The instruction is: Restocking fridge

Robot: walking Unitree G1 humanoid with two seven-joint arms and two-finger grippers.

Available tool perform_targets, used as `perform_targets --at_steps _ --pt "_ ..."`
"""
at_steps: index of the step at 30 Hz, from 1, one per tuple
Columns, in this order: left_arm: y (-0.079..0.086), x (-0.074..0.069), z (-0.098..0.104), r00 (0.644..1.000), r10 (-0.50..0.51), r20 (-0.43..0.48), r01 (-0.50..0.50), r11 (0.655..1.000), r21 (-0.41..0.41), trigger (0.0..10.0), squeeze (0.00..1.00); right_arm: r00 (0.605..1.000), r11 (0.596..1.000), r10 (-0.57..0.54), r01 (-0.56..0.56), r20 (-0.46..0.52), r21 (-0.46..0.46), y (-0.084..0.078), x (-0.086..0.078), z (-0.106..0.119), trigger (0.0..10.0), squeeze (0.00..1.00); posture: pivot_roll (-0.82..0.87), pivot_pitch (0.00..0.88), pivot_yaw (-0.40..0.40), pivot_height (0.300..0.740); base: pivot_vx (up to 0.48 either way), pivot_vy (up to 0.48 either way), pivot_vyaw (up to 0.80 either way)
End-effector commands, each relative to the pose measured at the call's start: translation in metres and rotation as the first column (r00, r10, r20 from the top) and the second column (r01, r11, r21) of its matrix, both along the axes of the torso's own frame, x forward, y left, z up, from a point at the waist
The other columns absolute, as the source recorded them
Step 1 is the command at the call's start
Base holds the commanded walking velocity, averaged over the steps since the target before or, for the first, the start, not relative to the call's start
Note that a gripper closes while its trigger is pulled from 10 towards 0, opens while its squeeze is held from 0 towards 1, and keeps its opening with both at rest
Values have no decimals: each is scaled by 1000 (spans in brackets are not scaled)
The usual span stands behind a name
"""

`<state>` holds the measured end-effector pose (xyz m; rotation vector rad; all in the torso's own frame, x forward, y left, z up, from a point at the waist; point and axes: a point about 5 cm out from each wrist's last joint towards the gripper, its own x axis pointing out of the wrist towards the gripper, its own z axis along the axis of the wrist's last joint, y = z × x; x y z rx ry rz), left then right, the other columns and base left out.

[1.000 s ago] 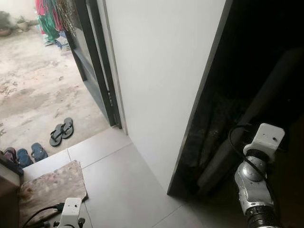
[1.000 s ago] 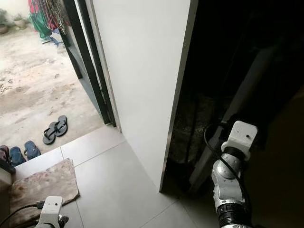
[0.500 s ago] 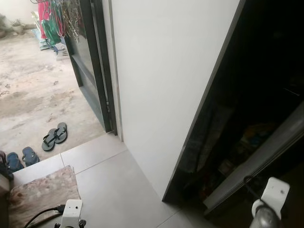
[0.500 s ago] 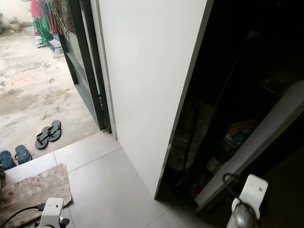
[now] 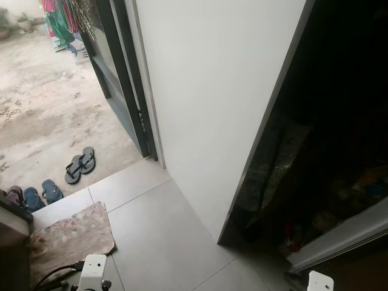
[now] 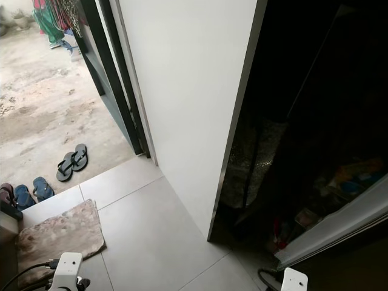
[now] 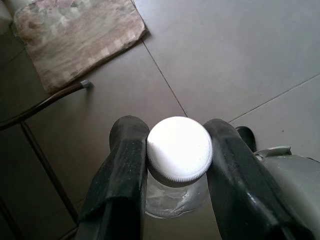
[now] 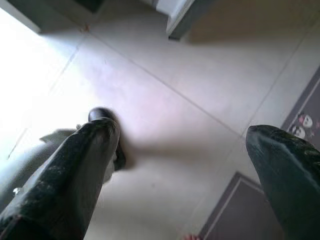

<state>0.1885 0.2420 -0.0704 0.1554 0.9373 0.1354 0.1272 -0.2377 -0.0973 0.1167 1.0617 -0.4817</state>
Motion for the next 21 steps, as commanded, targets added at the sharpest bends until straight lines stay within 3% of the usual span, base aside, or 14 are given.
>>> perform_targets --at_steps 1,2,8,12,15,21 --pt "2 -5 -2 1000 -12 -17 12 1000 -1 10000 0 998 997 65 -65 -12 41 6 -2 -2 10000 0 9 94 40 740 0 0 0" --pt "5 -7 -2 1000 0 -18 0 1000 -1 10000 0 993 991 121 -121 -5 54 9 -1 -3 10000 0 10 96 39 740 0 0 0" --pt "14 -16 -4 999 15 -40 -14 1000 7 10000 0 978 975 205 -207 28 87 13 4 -1 10000 0 3 101 40 740 0 0 0" --pt "16 -19 -5 998 6 -56 -5 1000 14 10000 0 950 945 310 -313 49 98 18 8 0 10000 0 0 103 40 740 0 0 0" --pt "13 -20 -6 998 -5 -63 6 1000 17 10000 0 903 898 429 -427 7 105 24 2 -4 10000 0 -1 105 39 740 0 0 0" --pt "11 -20 -7 998 -7 -64 8 1000 14 10000 0 945 940 326 -326 15 98 16 -5 -4 10000 0 5 107 42 740 0 0 148"
